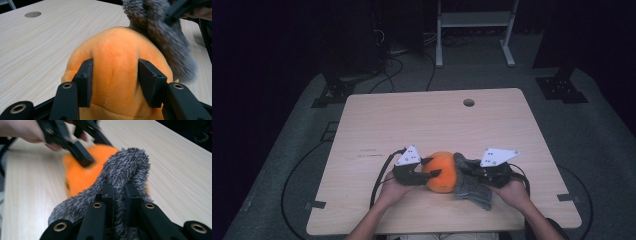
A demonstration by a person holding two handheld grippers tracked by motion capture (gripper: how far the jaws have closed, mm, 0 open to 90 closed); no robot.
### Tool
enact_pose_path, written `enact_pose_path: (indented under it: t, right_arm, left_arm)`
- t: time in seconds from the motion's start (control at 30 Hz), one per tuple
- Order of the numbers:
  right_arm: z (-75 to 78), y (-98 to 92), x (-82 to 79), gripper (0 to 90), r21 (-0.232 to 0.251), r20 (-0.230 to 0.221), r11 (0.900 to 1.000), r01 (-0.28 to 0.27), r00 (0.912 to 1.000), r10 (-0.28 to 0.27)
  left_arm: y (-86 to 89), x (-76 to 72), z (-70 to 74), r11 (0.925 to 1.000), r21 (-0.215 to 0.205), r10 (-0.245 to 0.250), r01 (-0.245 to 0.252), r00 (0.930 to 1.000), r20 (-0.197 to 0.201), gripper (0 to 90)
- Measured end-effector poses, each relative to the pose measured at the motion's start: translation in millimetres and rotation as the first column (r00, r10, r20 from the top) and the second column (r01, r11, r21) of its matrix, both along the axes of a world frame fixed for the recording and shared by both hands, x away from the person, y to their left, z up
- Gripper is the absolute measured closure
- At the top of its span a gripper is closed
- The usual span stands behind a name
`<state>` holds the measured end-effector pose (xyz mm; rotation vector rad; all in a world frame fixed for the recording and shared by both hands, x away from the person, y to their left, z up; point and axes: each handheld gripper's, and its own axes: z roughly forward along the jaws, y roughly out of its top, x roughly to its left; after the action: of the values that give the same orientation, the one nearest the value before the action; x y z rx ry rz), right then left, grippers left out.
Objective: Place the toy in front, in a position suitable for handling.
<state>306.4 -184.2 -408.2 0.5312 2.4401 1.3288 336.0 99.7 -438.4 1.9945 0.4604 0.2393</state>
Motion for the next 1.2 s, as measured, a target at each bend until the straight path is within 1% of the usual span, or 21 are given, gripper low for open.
enact_pose_path:
  t: [0.07, 0.1, 0.17, 0.2, 0.23, 0.27, 0.3, 0.37, 0.53, 0.63, 0.7, 0.77, 0.8, 0.83, 0.87, 0.93, 1.0, 1.1, 1.13, 1.17, 1.2]
  right_arm:
    - [-0.2, 9.2, 0.5, 80.6, -0.028, 0.016, 1.0, -0.013, 0.9998, 0.014]
    - [-2.8, 11.8, 2.4, 80.6, -0.042, 0.016, 0.999, -0.012, 0.9998, 0.012]
    - [-5.5, 10.1, 5.7, 80.7, -0.025, -0.005, 1.0, -0.003, 1.0, 0.003]
    - [-6.3, 8.8, 6.3, 80.7, -0.026, -0.003, 1.0, 0.003, 1.0, -0.003]
    - [-7.4, 7.0, 6.5, 80.7, -0.029, 0.0, 1.0, 0.01, 0.9999, -0.01]
    - [-10.4, 1.6, 8.2, 80.6, -0.021, -0.011, 1.0, 0.019, 0.9998, -0.02]
    - [-10.4, 1.6, 8.2, 80.6, -0.021, -0.011, 1.0, 0.019, 0.9998, -0.02]
    - [-13.1, -3.2, 9.3, 80.7, -0.036, -0.018, 0.999, 0.028, 0.9994, -0.028]
    - [-20.1, -19.1, 7.2, 80.7, -0.085, -0.024, 0.993, 0.086, 0.9959, -0.088]
    - [-10.6, -18.2, 0.6, 80.6, -0.019, -0.017, 0.998, 0.056, 0.9983, -0.057]
    - [-2.2, -6.8, -4.4, 80.6, 0.017, 0.001, 1.0, 0.01, 0.9999, -0.01]
    - [2.5, 8.4, -7.4, 80.6, 0.01, 0.018, 1.0, -0.023, 0.9996, 0.022]
    - [0.2, 17.6, -5.3, 80.7, -0.035, 0.031, 0.999, -0.02, 0.9993, 0.022]
    - [0.2, 17.6, -5.3, 80.7, -0.035, 0.031, 0.999, -0.02, 0.9993, 0.022]
    - [-2.6, 15.7, -1.1, 80.7, -0.015, 0.002, 1.0, -0.011, 0.9999, 0.011]
    - [-3.6, 13.7, 0.3, 80.7, -0.013, -0.003, 1.0, -0.008, 1.0, 0.008]
    - [-7.6, 7.6, 0.8, 80.8, -0.033, -0.003, 0.999, 0.016, 0.9999, -0.016]
    - [-9.2, 1.7, 1.8, 80.7, -0.049, -0.011, 0.998, 0.031, 0.9995, -0.031]
    - [-9.6, -5.8, 1.4, 80.7, -0.032, -0.039, 0.998, 0.05, 0.9979, -0.051]
    - [-9.6, -5.8, 1.4, 80.7, -0.032, -0.039, 0.998, 0.05, 0.9979, -0.051]
    - [-6.4, -9.6, -3.1, 80.8, 0.044, -0.06, 0.999, 0.028, 0.9979, -0.026]
  left_arm:
    - [0.4, 0.4, 1.5, 1.0, 0.001, 0.003, -0.003, 1.0, -0.009, 47.0]
    - [1.6, 2.0, 4.6, 1.0, 0.006, 0.001, 0.0, 0.9999, -0.014, 41.2]
    - [5.7, 4.2, 11.8, 0.9998, -0.02, -0.011, 0.01, 0.9992, -0.038, 23.2]
    - [8.1, 5.2, 13.5, 0.9991, -0.036, -0.025, 0.023, 0.9986, -0.047, 20.6]
    - [9.5, 5.5, 13.3, 0.9983, -0.044, -0.04, 0.038, 0.9978, -0.053, 22.3]
    - [9.9, 5.3, 11.8, 0.9981, -0.034, -0.053, 0.051, 0.9974, -0.049, 34.9]
    - [9.8, 5.2, 9.9, 0.9978, -0.025, -0.062, 0.061, 0.997, -0.045, 34.9]
    - [10.2, 6.4, 8.2, 0.998, -0.027, -0.058, 0.057, 0.9969, -0.054, 42.8]
    - [11.7, 6.8, 8.2, 0.9979, -0.034, -0.057, 0.055, 0.9965, -0.06, 50.0]
    - [7.9, 5.3, 9.0, 0.9973, -0.05, -0.057, 0.054, 0.997, -0.053, 52.0]
    - [3.4, 4.3, 9.9, 0.9967, -0.057, -0.061, 0.058, 0.9969, -0.051, 52.6]
    - [0.6, 3.8, 10.6, 0.9966, -0.057, -0.063, 0.06, 0.997, -0.046, 52.2]
    - [0.7, 3.9, 10.6, 0.9966, -0.058, -0.062, 0.059, 0.9966, -0.054, 48.3]
    - [2.5, 5.1, 10.3, 0.996, -0.064, -0.067, 0.063, 0.9955, -0.066, 48.3]
    - [4.4, 6.0, 9.8, 0.9947, -0.077, -0.073, 0.067, 0.994, -0.08, 44.5]
    - [9.3, 8.6, 7.9, 0.9912, -0.105, -0.091, 0.08, 0.9904, -0.104, 44.6]
    - [9.5, 9.2, 6.9, 0.9924, -0.102, -0.079, 0.068, 0.9911, -0.107, 50.9]
    - [8.4, 8.2, 7.7, 0.9938, -0.092, -0.071, 0.063, 0.9932, -0.092, 53.5]
    - [7.9, 7.4, 8.0, 0.9942, -0.09, -0.067, 0.059, 0.994, -0.086, 55.5]
    - [8.0, 7.4, 8.0, 0.9947, -0.086, -0.062, 0.055, 0.9947, -0.082, 55.5]
    - [8.2, 7.8, 8.0, 0.9955, -0.081, -0.056, 0.05, 0.9953, -0.078, 56.6]
